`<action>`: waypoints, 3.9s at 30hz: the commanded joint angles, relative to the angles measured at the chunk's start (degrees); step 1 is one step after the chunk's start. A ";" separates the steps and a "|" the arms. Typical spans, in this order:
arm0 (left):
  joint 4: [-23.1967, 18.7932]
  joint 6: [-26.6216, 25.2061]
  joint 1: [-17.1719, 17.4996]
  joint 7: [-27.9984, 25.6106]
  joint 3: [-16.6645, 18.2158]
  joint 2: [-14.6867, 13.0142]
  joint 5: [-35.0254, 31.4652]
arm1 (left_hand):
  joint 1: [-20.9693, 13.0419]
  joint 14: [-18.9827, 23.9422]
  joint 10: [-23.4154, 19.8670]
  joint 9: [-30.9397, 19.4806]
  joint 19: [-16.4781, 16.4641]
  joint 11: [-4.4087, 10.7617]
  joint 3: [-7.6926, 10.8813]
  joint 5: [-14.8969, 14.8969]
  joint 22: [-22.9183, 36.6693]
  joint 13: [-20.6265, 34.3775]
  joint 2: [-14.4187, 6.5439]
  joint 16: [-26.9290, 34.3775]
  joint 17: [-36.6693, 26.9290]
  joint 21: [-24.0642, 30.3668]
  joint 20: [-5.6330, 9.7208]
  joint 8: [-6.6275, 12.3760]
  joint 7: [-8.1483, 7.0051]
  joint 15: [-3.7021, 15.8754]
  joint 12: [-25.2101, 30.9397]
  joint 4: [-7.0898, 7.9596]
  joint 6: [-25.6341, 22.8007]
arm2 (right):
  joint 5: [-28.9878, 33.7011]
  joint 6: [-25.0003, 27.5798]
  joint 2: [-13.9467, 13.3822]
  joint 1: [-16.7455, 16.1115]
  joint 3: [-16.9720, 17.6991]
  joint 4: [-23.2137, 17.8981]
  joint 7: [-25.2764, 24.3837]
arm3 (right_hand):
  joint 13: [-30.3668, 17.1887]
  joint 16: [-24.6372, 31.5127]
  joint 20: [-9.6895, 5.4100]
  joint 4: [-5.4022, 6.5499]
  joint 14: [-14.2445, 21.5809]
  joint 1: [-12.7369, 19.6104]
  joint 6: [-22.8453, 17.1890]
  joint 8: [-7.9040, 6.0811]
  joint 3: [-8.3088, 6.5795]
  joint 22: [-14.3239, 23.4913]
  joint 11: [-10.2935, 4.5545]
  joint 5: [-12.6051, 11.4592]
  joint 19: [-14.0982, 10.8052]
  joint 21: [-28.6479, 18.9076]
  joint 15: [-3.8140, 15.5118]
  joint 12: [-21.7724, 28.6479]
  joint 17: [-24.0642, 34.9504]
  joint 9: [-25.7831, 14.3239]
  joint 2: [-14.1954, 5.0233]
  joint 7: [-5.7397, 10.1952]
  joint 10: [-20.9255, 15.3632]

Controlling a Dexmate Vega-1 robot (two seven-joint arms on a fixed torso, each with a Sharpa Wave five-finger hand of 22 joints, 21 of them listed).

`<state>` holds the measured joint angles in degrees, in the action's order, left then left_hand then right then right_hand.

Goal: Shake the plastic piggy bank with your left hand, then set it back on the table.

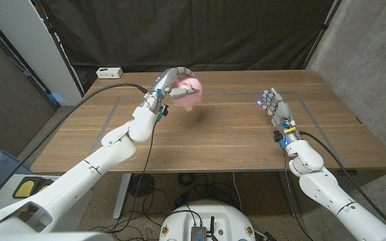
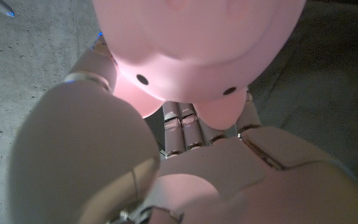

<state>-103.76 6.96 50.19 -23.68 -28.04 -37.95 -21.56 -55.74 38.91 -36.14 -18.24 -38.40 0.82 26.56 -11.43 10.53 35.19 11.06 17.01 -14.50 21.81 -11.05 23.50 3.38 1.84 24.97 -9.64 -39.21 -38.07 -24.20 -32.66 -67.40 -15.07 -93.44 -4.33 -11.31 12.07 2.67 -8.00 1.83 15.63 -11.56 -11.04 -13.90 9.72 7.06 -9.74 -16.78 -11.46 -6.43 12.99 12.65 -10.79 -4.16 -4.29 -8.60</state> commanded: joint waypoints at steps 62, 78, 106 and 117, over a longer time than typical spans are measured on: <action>20.07 6.16 -3.60 -16.45 -11.48 7.78 -7.59 | -19.18 1.55 -2.28 -0.46 -6.14 0.38 0.15 -0.06 0.20 0.88 -18.80 0.15 -0.24 0.93 6.13 -0.04 -0.17 0.64 -0.78 0.07 -1.81 | -0.12 -0.11 0.00 -0.51 0.68 0.00 -0.67 | -0.35 -0.13 -0.12 0.14 0.40 0.52 0.00 0.03 0.29 0.26 0.39 -0.33 -0.61 0.17 -0.31 -0.16 0.34 -0.10 0.00 -0.50 -0.24; 20.80 5.92 -4.24 -13.74 -12.18 7.48 -6.05 | -19.20 0.51 -1.20 -0.59 -5.25 0.29 0.00 -0.02 0.18 1.11 -18.78 -0.28 -0.39 0.72 5.88 -0.35 -0.25 0.49 -1.56 0.04 -1.34 | -0.33 0.03 0.23 -0.36 0.66 0.42 -0.75 | -0.35 -0.14 -0.15 0.13 0.39 0.56 0.00 0.03 0.30 0.26 0.40 -0.33 -0.65 0.16 -0.25 -0.17 0.35 -0.10 -0.04 -0.47 -0.22; 19.74 3.32 -4.42 -12.51 -12.93 6.36 -7.47 | -14.99 -2.06 0.48 -0.26 0.45 0.22 -1.78 0.30 0.04 0.60 -18.30 -1.90 0.08 -1.57 3.27 -2.11 -0.35 -0.50 -3.69 2.03 0.71 | 0.00 -0.67 0.74 -0.42 0.56 0.97 -1.07 | -0.36 -0.14 -0.14 0.15 0.40 0.54 -0.07 0.01 0.37 0.26 0.49 -0.32 -0.64 0.17 -0.22 -0.12 0.36 -0.10 -0.03 -0.48 -0.35; 17.57 0.47 -4.04 -10.04 -13.14 5.00 -8.17 | -6.46 -7.68 4.63 1.18 5.69 0.36 -5.50 0.34 0.13 -1.89 -16.22 -4.78 1.27 -4.14 2.42 -5.25 -1.20 -1.99 -7.75 4.23 3.54 | 0.19 -0.63 0.63 -0.42 0.47 0.71 -1.03 | -0.36 -0.14 -0.06 0.12 0.43 0.60 -0.11 0.00 0.37 0.27 0.42 -0.33 -0.65 0.17 -0.28 -0.12 0.35 -0.10 -0.03 -0.47 -0.35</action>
<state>-84.38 9.62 45.82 -35.79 -40.93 -31.78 -29.12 -51.95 32.66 -32.09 -17.30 -33.60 0.92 22.03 -11.23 10.57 33.65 6.21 12.78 -13.38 18.09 -8.45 18.79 2.44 0.01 17.84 -5.43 -36.18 -38.07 -24.80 -31.98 -67.73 -14.55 -92.45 -5.32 -11.58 12.07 2.56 -7.89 1.83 15.63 -11.35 -11.04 -13.54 9.72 7.27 -9.74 -16.89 -11.47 -6.43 12.99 12.91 -10.78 -4.16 -4.50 -8.81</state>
